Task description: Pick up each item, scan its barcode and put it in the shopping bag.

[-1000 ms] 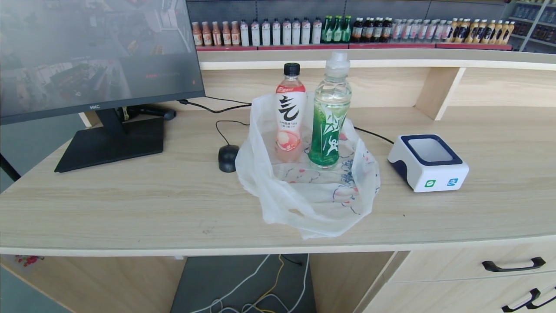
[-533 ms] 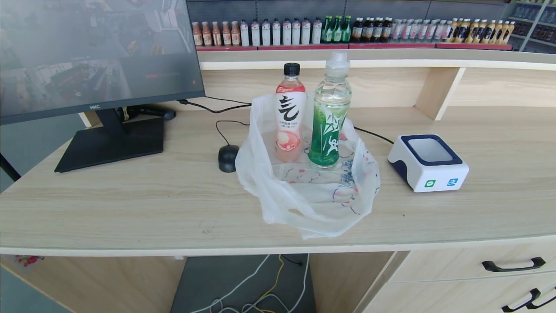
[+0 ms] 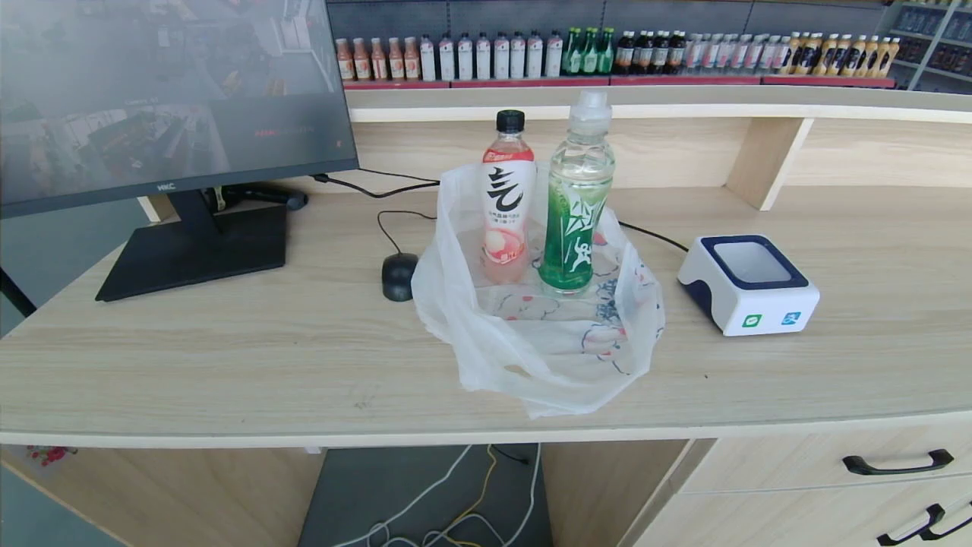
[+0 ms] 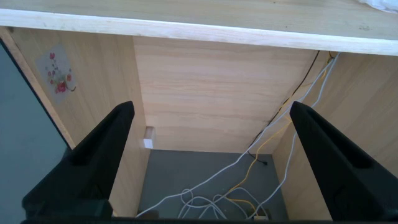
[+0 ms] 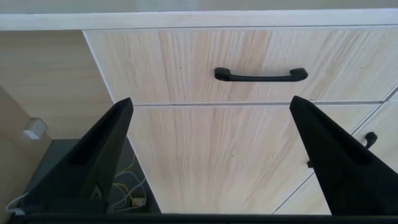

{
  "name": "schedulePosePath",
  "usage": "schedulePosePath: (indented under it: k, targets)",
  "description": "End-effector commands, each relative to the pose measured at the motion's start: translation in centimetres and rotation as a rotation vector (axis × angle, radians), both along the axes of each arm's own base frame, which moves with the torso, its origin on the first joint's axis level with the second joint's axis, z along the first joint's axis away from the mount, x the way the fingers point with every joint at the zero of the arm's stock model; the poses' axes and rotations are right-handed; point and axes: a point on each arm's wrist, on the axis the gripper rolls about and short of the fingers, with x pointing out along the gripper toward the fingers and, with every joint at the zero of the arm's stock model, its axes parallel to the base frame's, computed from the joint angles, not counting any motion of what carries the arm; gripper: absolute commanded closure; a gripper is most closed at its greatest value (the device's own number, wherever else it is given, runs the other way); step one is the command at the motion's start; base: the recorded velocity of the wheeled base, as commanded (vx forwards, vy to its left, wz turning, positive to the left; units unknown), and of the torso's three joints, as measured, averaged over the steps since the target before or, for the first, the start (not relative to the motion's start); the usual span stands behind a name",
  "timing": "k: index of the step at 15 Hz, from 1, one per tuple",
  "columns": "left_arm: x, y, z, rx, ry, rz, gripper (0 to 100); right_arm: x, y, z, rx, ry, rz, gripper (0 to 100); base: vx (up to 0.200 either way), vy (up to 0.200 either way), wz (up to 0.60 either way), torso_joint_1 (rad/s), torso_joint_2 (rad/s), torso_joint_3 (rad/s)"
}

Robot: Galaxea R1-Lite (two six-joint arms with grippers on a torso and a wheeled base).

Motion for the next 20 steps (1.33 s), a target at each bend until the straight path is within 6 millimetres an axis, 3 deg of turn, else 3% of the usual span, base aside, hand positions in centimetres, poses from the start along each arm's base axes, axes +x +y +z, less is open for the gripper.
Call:
schedulePosePath:
  k: [1, 3, 7, 20]
  targets:
    - [0.00, 0.00, 0.00, 0.000, -0.001, 0.001, 0, -0.04, 0.00, -0.01, 0.009, -0.005, 0.002, 0, -0.200, 0.000, 0.00, 0.007, 0.00, 0.007]
    - [0.00, 0.00, 0.00, 0.001, -0.001, 0.001, 0, -0.03, 0.00, -0.04, 0.012, -0.005, 0.002, 0, -0.200, 0.000, 0.00, 0.024, 0.01, 0.000]
    - [0.00, 0.00, 0.00, 0.000, -0.001, 0.001, 0, -0.04, 0.00, 0.00, 0.010, -0.006, 0.002, 0, 0.000, 0.000, 0.00, 0.000, 0.00, 0.000]
    - [0.00, 0.00, 0.00, -0.005, -0.001, 0.001, 0, -0.04, 0.00, -0.01, 0.004, -0.005, 0.002, 0, 0.000, -0.200, 0.00, 0.002, 0.00, 0.000]
